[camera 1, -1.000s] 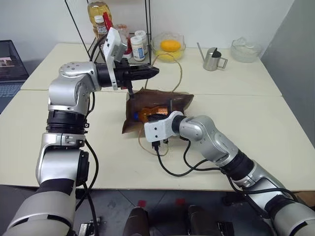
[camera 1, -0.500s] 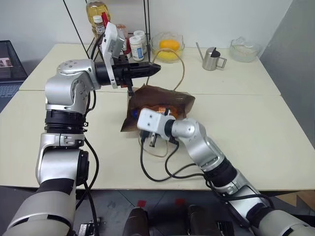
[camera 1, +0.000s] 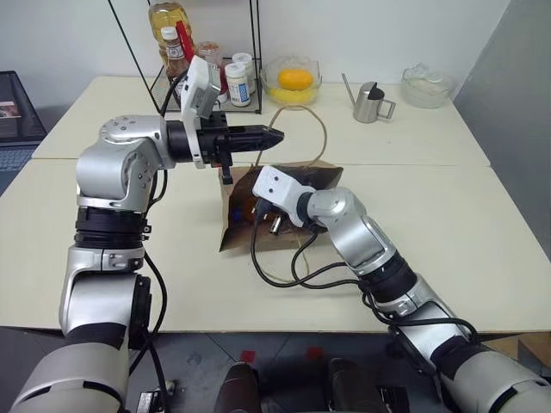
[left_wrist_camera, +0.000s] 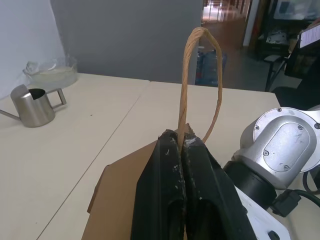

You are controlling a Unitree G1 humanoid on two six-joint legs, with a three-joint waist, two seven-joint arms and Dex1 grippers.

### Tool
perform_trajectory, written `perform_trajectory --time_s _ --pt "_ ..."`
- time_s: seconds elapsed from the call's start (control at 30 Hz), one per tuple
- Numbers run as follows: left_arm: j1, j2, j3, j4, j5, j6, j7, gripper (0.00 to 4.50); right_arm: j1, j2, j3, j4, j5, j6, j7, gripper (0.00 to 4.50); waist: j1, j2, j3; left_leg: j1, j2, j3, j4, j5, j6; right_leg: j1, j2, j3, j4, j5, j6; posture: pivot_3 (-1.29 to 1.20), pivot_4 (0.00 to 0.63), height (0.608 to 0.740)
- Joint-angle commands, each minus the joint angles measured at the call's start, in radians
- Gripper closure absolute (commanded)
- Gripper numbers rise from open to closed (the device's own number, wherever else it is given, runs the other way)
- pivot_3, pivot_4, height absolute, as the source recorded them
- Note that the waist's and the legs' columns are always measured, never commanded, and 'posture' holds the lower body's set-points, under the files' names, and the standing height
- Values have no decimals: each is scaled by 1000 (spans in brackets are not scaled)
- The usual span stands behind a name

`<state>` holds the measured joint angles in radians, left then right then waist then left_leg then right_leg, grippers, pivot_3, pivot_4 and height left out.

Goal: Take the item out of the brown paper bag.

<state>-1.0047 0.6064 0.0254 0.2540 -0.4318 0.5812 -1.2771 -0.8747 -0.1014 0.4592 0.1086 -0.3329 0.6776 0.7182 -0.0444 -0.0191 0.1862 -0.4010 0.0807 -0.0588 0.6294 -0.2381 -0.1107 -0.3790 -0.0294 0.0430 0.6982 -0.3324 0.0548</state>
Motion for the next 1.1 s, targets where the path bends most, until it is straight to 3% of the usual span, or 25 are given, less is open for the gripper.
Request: perform_trajectory --time_s 0.03,0.23,1.1 --pt "-20 20 13 -17 -10 -16 2 4500 -22 -33 42 -52 -21 -80 0 2916 0 0 0 0 0 0 0 0 0 0 0 0 0 0 0 0 150 740" --pt "-27 25 13 -6 -8 -18 5 4500 -17 -85 101 -92 -43 -137 16 757 -2 0 0 0 0 0 0 0 0 0 0 0 0 0 0 0 150 740" --pt "-39 17 3 7 -3 -27 5 4500 -126 -46 263 190 -277 -301 -2 757 -5 0 0 0 0 0 0 0 0 -1 0 0 0 0 0 0 150 740"
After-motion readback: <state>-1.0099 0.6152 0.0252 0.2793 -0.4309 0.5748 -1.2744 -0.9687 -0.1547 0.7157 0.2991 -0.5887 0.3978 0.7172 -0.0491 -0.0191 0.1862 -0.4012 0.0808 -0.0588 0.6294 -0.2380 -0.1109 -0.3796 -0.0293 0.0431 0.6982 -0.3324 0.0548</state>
